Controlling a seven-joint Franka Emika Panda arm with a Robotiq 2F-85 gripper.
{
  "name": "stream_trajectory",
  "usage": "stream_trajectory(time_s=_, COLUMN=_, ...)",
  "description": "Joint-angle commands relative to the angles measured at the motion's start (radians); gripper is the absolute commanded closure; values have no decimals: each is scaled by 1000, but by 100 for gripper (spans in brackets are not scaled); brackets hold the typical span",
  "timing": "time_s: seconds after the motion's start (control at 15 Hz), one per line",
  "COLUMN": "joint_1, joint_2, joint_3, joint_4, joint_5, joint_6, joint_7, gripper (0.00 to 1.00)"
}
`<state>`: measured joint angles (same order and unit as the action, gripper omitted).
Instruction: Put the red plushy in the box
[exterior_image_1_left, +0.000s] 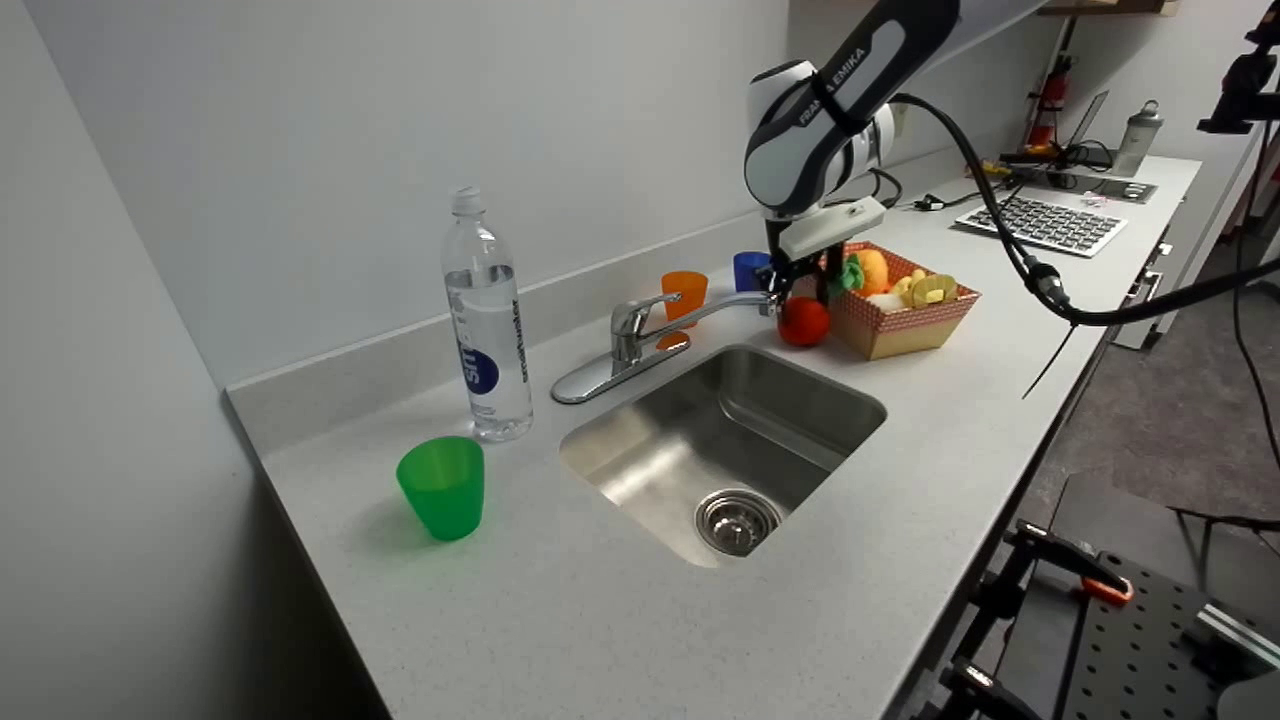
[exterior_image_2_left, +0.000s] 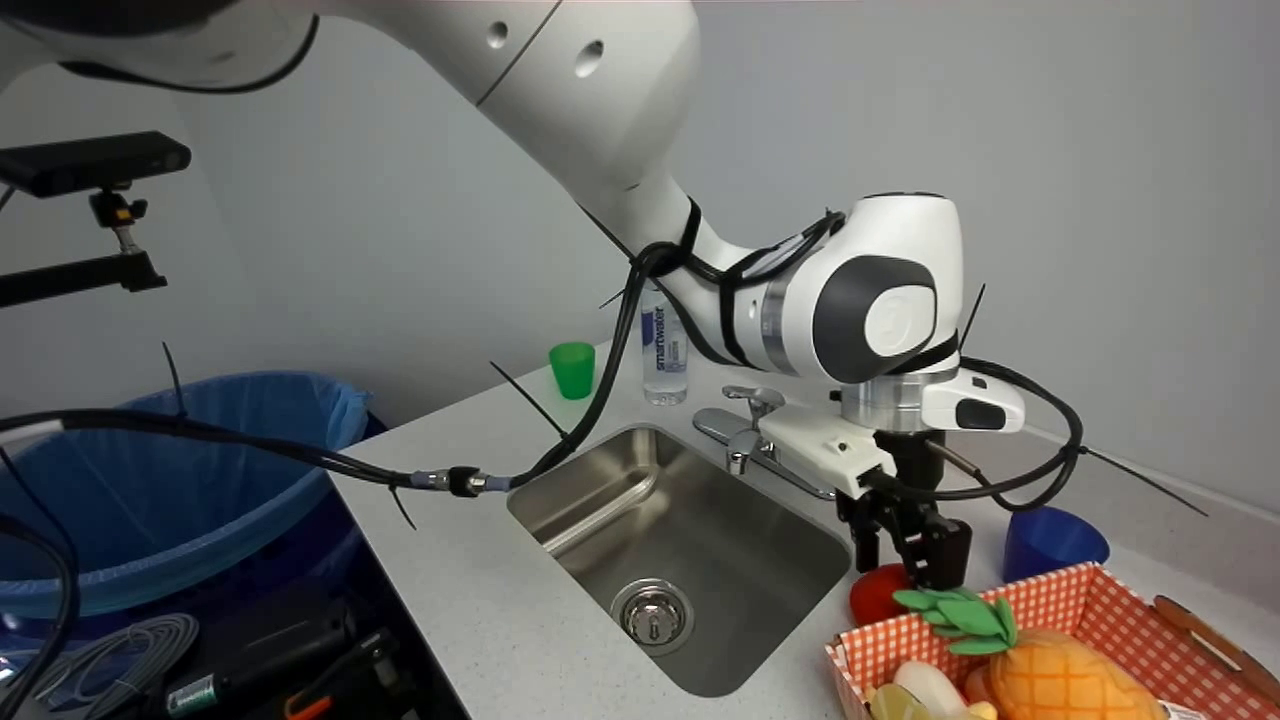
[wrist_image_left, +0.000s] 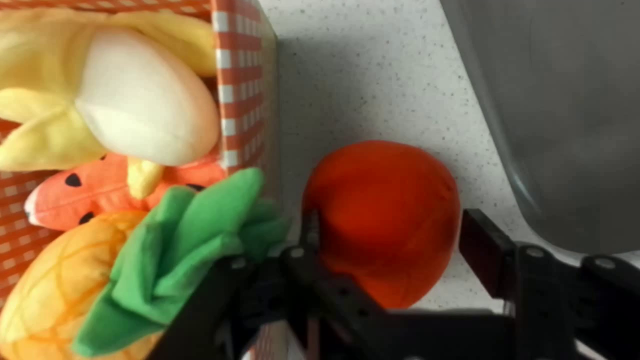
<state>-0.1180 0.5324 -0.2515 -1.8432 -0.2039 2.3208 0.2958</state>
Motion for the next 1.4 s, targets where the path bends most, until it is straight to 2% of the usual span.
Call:
stream_trajectory(time_s=0.0, joint_1=2, joint_2=-2, joint_3=-11, joint_4=-3, joint_5=-8, joint_6=23, joint_7=10, gripper=58)
stream_trajectory(time_s=0.2, joint_1=-5, joint_2=-9, joint_3=-6, joint_4=11, joint_5=9, joint_6=14, joint_7=5, gripper=80)
stream_trajectory(time_s=0.4, joint_1=-17, joint_2=-28, joint_3=11, joint_4=33, joint_5=53, joint_6=2, joint_7=-8, gripper=98)
stream_trajectory(time_s=0.53, joint_1=-24, joint_2=-42, joint_3=19, joint_4=54, joint_5=86, joint_6=-5, joint_7=-13, gripper=95)
stream_trajectory(time_s=0.73, joint_1=-35, joint_2=-54, joint_3=26, joint_4=105, joint_5=142, joint_6=-31, joint_7=-13, gripper=98)
stream_trajectory(time_s=0.87, joint_1=-44, joint_2=-60, joint_3=26, joint_4=140, joint_5=176, joint_6=-43, joint_7=-9, gripper=96)
stream_trajectory(time_s=1.33, joint_1=-102, joint_2=-44, joint_3=2, joint_4=270, joint_5=243, joint_6=-120, joint_7=27, gripper=96)
